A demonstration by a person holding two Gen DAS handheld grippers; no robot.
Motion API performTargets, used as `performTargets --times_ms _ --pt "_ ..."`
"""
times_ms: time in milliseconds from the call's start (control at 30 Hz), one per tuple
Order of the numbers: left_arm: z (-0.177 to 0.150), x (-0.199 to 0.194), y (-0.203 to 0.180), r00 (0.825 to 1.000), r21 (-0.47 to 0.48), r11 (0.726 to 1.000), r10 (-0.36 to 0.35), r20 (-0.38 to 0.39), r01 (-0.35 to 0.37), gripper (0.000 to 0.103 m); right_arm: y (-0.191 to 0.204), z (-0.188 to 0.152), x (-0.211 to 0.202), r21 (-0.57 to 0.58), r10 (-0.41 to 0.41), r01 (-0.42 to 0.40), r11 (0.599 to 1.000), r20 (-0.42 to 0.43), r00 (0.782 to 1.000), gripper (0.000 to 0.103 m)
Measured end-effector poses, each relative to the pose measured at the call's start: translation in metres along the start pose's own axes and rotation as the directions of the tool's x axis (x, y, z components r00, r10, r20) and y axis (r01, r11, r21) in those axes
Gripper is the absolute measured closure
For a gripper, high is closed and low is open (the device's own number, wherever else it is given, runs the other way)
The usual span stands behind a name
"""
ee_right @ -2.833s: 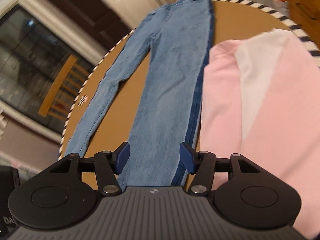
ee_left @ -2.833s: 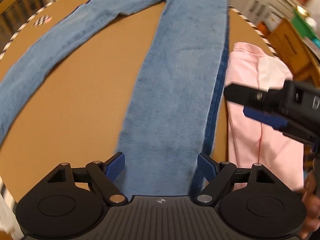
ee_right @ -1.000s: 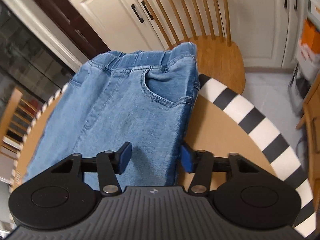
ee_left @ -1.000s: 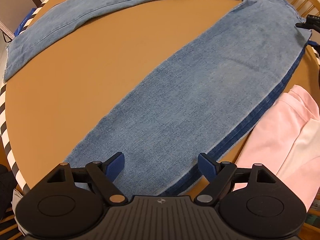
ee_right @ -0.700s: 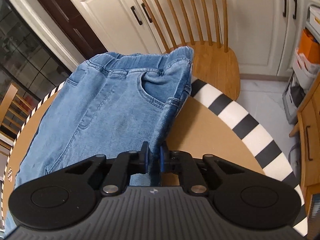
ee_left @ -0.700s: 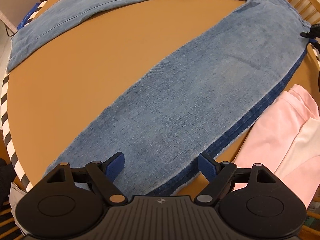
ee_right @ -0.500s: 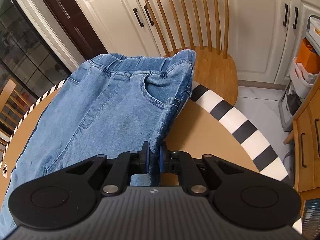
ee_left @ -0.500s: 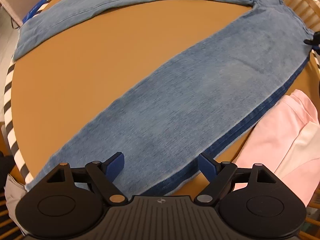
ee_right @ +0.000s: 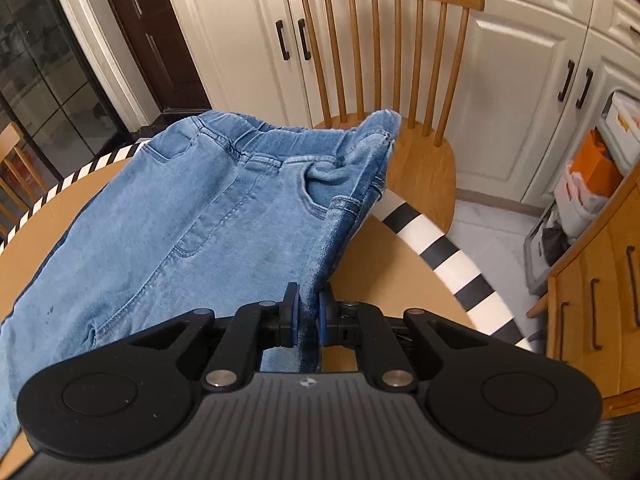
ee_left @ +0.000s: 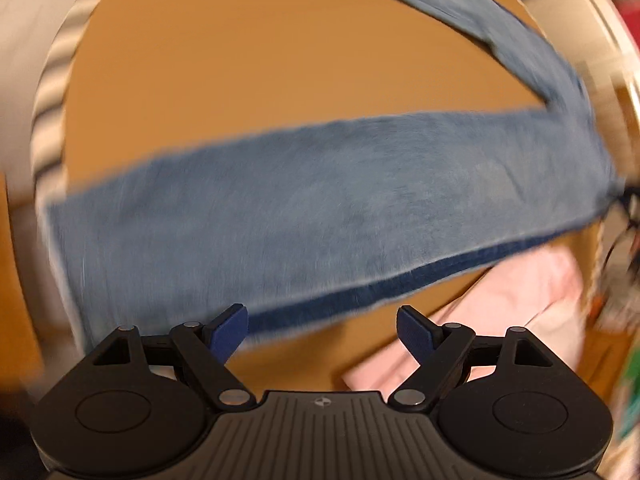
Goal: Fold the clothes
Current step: 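Grasp the jeans waistband with the right gripper while the left gripper lifts a leg, then close the left gripper on the jeans leg hems while the right gripper holds the waistband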
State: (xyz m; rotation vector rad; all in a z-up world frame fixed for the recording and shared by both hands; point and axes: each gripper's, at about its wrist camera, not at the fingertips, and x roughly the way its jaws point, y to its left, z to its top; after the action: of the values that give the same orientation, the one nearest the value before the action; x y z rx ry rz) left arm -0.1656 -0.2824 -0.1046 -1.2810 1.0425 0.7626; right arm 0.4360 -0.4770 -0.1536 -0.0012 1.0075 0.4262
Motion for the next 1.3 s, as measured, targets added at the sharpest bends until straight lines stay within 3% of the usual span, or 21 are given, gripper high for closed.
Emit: performTargets --times_ms 67,133,233,300,367,633,767,867,1100,1200,1300 --pt "-0.005 0.0 0.011 0.999 -0.143 0.988 -0.052 0.01 0.053 0.019 -0.001 0.001 0.007 -0.006 0.012 -0.012 1.0 -0.014 1.0 0.094" --pt "-0.013 -0.002 0.019 0.995 -0.266 0.959 -0.094 0.042 0.101 0.019 -0.003 0.001 0.013 -0.005 0.028 -0.028 1.0 -0.027 0.999 0.094" --pt "-0.032 -0.011 0.026 0.984 -0.407 0.899 -0.112 0.138 0.16 0.019 -0.006 0.002 0.017 -0.012 0.045 -0.045 0.999 -0.044 0.998 0.093" --pt "-0.047 -0.014 0.03 0.973 -0.499 0.843 -0.112 0.203 0.201 0.018 -0.009 0.002 0.019 -0.014 0.054 -0.055 0.998 -0.056 0.997 0.093" --pt "-0.057 -0.011 0.03 0.964 -0.55 0.806 -0.091 0.249 0.218 0.018 -0.011 0.004 0.02 -0.015 0.064 -0.065 0.998 -0.069 0.996 0.093" --pt "-0.078 0.007 0.018 0.958 -0.677 0.725 0.09 0.272 0.124 0.019 -0.015 0.007 0.023 -0.017 0.093 -0.095 0.995 -0.098 0.991 0.091" --pt "-0.077 0.007 0.012 0.947 -0.697 0.701 0.1 0.306 0.151 0.019 -0.016 0.01 0.024 -0.004 0.109 -0.11 0.994 -0.113 0.988 0.089" --pt "-0.075 0.006 0.009 0.936 -0.694 0.698 0.1 0.336 0.175 0.029 -0.016 0.01 0.023 -0.011 0.107 -0.11 0.994 -0.121 0.987 0.089" --pt "-0.073 0.011 0.012 0.923 -0.704 0.676 0.091 0.373 0.217 0.028 -0.021 0.01 0.022 0.004 0.115 -0.116 0.993 -0.136 0.984 0.088" --pt "-0.075 0.009 0.014 0.922 -0.708 0.669 0.09 0.377 0.224 0.037 -0.022 0.009 0.022 0.011 0.114 -0.113 0.993 -0.143 0.983 0.087" --pt "-0.077 0.011 0.018 0.921 -0.697 0.677 0.076 0.383 0.234 0.062 -0.022 0.007 0.024 0.014 0.109 -0.108 0.994 -0.148 0.983 0.086"
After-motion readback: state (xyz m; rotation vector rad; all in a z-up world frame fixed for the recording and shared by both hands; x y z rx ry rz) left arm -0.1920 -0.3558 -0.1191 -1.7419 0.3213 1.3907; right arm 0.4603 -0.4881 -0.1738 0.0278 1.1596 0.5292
